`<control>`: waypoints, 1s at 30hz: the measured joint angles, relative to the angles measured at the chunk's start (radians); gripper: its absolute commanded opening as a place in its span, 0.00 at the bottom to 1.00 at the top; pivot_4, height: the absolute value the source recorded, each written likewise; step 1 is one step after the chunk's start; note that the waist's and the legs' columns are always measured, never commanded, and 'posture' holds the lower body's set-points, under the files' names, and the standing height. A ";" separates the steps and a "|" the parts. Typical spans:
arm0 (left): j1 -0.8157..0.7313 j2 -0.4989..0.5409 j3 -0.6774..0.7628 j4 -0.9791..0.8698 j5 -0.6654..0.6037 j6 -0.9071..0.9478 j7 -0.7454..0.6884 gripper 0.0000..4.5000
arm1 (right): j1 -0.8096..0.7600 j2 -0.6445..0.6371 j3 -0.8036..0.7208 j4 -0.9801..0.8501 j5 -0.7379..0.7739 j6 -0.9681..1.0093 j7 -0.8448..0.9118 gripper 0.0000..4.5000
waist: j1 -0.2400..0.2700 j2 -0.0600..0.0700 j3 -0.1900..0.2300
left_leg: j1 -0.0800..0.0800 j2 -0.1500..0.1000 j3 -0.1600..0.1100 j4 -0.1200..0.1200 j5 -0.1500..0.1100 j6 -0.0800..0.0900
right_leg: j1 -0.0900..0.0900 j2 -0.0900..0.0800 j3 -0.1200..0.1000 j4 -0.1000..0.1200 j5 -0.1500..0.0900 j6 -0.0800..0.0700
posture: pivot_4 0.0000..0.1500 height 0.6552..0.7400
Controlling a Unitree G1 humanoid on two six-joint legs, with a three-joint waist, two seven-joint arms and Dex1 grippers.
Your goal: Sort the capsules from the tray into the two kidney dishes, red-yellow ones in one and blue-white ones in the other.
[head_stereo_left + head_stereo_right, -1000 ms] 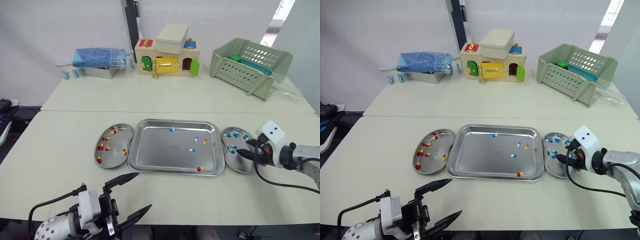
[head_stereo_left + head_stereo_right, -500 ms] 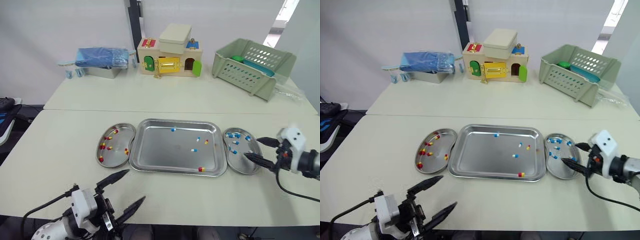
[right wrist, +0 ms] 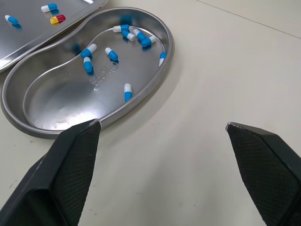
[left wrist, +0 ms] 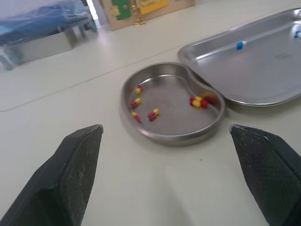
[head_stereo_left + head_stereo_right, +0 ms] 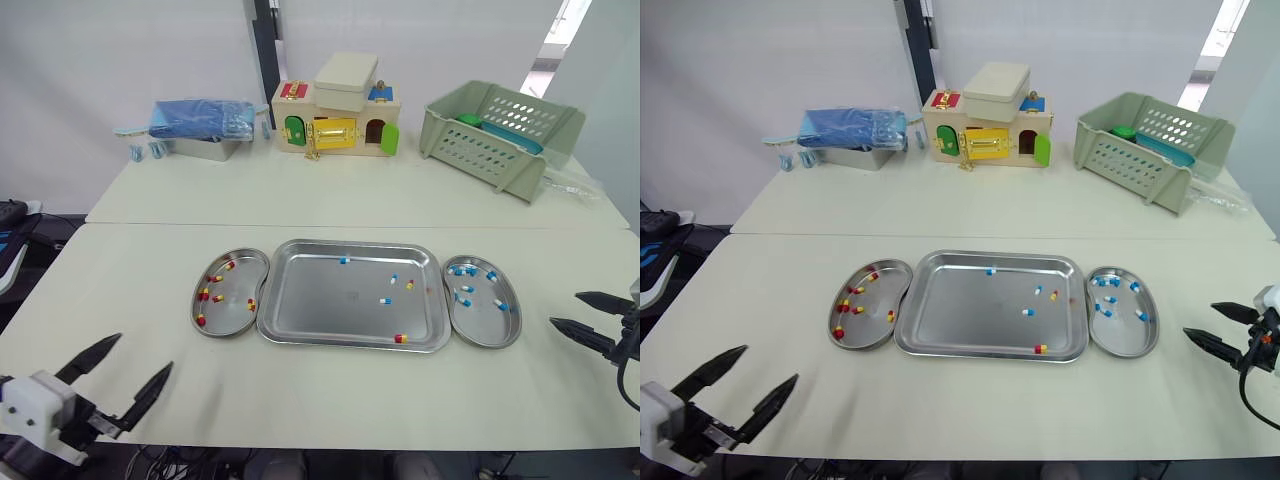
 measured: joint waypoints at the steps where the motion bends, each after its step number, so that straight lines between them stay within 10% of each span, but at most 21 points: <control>1: -0.012 0.011 0.012 0.016 -0.002 0.007 -0.002 1.00 | 0.000 -0.003 0.004 0.003 -0.006 -0.009 0.002 1.00 | 0.000 0.000 0.000 | 0.000 0.000 0.000 0.000 0.000 0.000 | 0.000 0.000 0.000 0.000 0.000 0.000 | 1.00 1.00; 18: -0.121 0.084 0.042 0.151 0.024 0.035 -0.104 1.00 | 0.027 -0.003 0.014 -0.038 -0.014 -0.009 0.007 1.00 | -0.001 0.000 0.000 | 0.000 0.000 0.000 0.000 0.000 0.000 | 0.000 0.000 0.000 0.000 0.000 0.000 | 1.00 1.00; 30: 0.007 -0.104 -0.188 -0.126 0.061 -0.017 -0.152 1.00 | -0.282 -0.041 0.197 -0.485 0.228 0.399 -0.069 1.00 | -0.003 0.000 0.001 | -0.001 0.000 -0.001 0.000 0.000 0.000 | 0.000 0.000 -0.001 0.000 0.000 0.000 | 1.00 1.00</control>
